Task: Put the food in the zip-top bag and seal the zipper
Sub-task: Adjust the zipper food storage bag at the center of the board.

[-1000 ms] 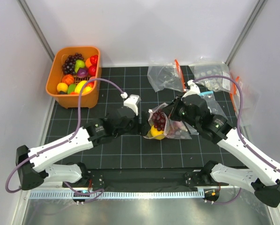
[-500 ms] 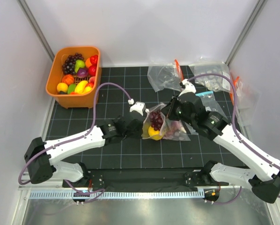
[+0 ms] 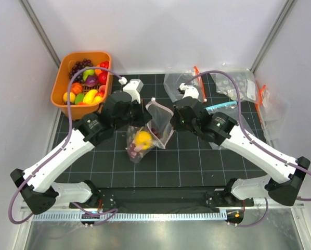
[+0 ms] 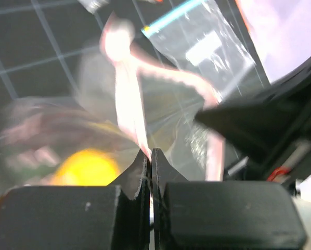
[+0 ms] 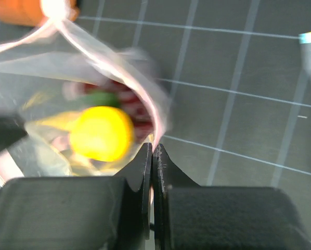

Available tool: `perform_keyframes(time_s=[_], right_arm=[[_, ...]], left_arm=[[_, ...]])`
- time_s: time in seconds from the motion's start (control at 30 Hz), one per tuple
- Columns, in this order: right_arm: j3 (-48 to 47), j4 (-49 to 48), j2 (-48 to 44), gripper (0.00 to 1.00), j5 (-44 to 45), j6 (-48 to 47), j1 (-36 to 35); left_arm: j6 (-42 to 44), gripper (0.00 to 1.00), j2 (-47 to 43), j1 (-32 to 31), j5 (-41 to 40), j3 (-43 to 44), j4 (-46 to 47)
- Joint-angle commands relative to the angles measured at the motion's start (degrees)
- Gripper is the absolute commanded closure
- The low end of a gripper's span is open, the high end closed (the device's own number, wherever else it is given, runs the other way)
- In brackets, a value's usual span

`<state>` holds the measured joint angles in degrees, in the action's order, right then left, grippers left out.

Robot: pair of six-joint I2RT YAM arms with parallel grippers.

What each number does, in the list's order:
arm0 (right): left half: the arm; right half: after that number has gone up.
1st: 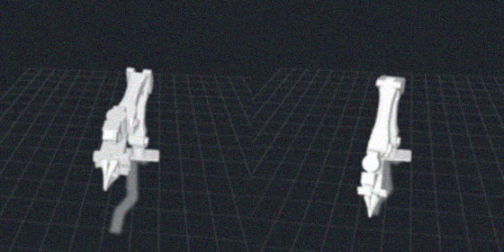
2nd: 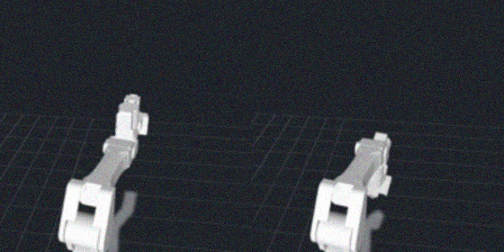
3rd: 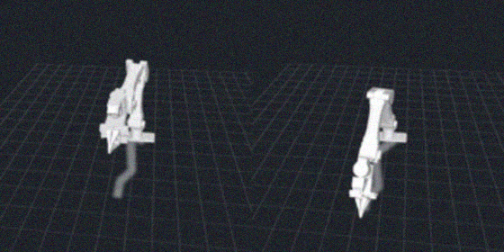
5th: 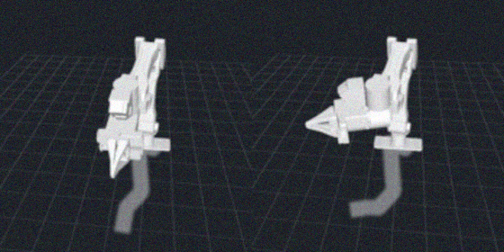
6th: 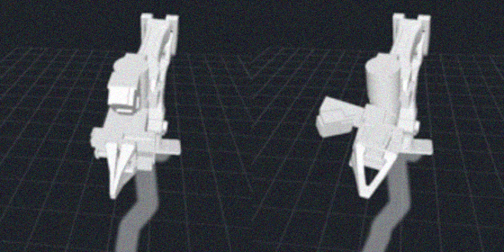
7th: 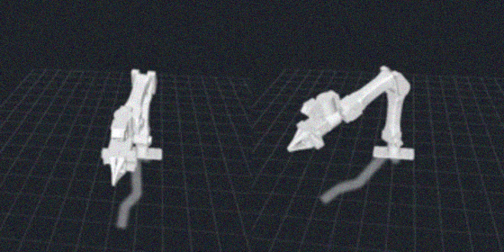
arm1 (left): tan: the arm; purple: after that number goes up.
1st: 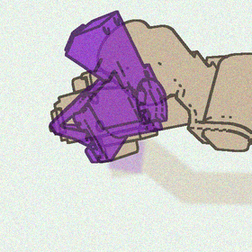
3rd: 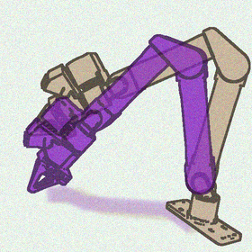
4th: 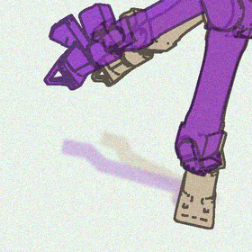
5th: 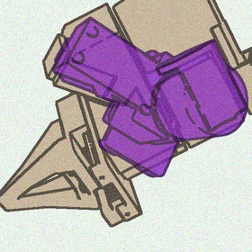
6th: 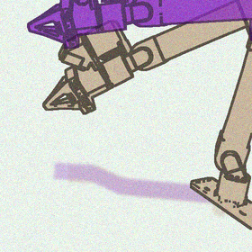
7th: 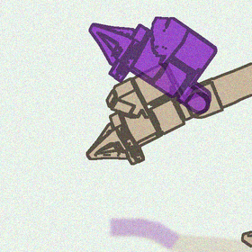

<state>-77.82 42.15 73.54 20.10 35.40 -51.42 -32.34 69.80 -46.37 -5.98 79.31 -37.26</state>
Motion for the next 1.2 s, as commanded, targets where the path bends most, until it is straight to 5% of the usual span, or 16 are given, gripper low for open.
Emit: perform_keyframes(time_s=[0.0, 0.1, 0.2, 0.43, 0.7, 1.17], right_arm=[[-3.39, 4.69, -6.02, 0.99, 9.94, -2.35, 0.97], [-6.02, 6.71, -7.44, 0.99, 11.63, -2.79, 1.06], [-8.04, 7.51, -6.13, 0.99, 8.92, -3.14, 0.88], [-4.62, 3.21, -2.17, 0.99, 3.2, -2.97, -0.08], [-12.62, 6.98, -1.46, 0.99, 4.42, -4.9, -0.17], [-4.71, 3.46, -4.1, 0.94, 3.01, -6.13, -0.09]], left_arm=[[-1.75, 1.0, 0.95, -0.39, 10.27, -5.71, 4.19], [-3.78, 1.0, 1.83, -0.3, 15.55, -9.86, 10.79], [-3.61, 1.0, -0.09, -0.3, 12.24, -9.7, 11.77], [-1.15, 1.0, -3.18, 3.99, 11.68, -6.8, 6.76], [1.49, 1.0, -0.02, 6.47, 14.5, 0.14, 2.28], [4.21, 0.96, -0.63, 9.63, 16.52, -4.69, 2.54]])
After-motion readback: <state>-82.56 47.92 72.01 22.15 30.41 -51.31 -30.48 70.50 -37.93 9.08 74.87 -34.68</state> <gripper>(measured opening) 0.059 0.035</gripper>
